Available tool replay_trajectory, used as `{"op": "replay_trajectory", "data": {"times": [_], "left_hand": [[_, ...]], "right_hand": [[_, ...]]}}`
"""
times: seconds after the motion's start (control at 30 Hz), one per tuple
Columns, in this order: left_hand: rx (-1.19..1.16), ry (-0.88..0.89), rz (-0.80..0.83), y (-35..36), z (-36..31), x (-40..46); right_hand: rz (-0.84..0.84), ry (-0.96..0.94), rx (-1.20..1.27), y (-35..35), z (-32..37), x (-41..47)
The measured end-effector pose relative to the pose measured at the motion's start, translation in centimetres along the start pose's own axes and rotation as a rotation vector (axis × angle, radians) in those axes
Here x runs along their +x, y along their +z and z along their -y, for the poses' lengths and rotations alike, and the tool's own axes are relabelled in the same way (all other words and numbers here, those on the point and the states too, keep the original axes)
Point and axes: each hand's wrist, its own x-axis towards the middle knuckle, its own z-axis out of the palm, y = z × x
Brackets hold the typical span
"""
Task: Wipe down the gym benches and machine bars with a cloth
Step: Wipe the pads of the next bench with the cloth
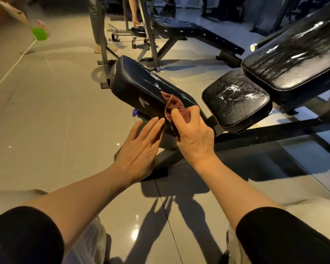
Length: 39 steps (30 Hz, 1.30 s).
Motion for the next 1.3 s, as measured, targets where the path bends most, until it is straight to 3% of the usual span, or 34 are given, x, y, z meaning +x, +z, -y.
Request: {"op": "replay_trajectory", "data": {"times": [0.23, 0.4, 0.53, 0.6, 0.67, 0.7, 0.8, 0.87, 0.93, 1.0, 1.13, 1.3], "left_hand": [[0.008, -0.035, 0.091, -0.3, 0.3, -0.7], [0.035, -0.028, 0.136, -0.6, -1.0, 0.0], [0.022, -0.004, 0.147, -0.5, -1.7, 0.5], [0.022, 0.019, 0.159, -0.5, -1.9, 0.6], [0.014, 0.029, 0.169, -0.4, -2.1, 0.8], [0.012, 0.035, 0.171, -0.3, -2.1, 0.9], [0.008, 0.075, 0.149, 0.2, -2.3, 1.5], [-0.005, 0.091, 0.126, 0.3, -2.6, 1.9], [0.005, 0.103, 0.145, 0.4, -3.2, 2.3], [0.006, 0.118, 0.155, 0.5, -3.6, 2.6], [0.015, 0.135, 0.15, 0.6, -3.3, 2.6], [0.038, 0.168, 0.149, 1.2, -2.4, 2.4]], "right_hand": [[0.122, 0.003, -0.057, 0.3, -0.3, -0.4], [0.316, 0.057, -0.122, 1.2, -2.7, -3.8], [0.526, 0.195, -0.14, 1.2, -4.8, -6.1], [0.584, 0.382, -0.103, 0.8, -6.1, -7.2], [0.544, 0.547, -0.084, -0.1, -6.7, -7.5], [0.469, 0.534, -0.083, -0.3, -6.8, -7.3], [0.239, 0.27, 0.018, -0.3, -5.3, -6.0], [0.261, 0.11, 0.049, 0.3, -4.2, -5.5], [0.371, 0.076, 0.009, 1.3, -4.2, -6.0], [0.429, 0.216, -0.031, 1.8, -5.5, -7.1], [0.259, 0.527, 0.018, 1.3, -7.7, -7.3], [0.078, 0.18, 0.15, 1.5, -5.8, -5.4]]}}
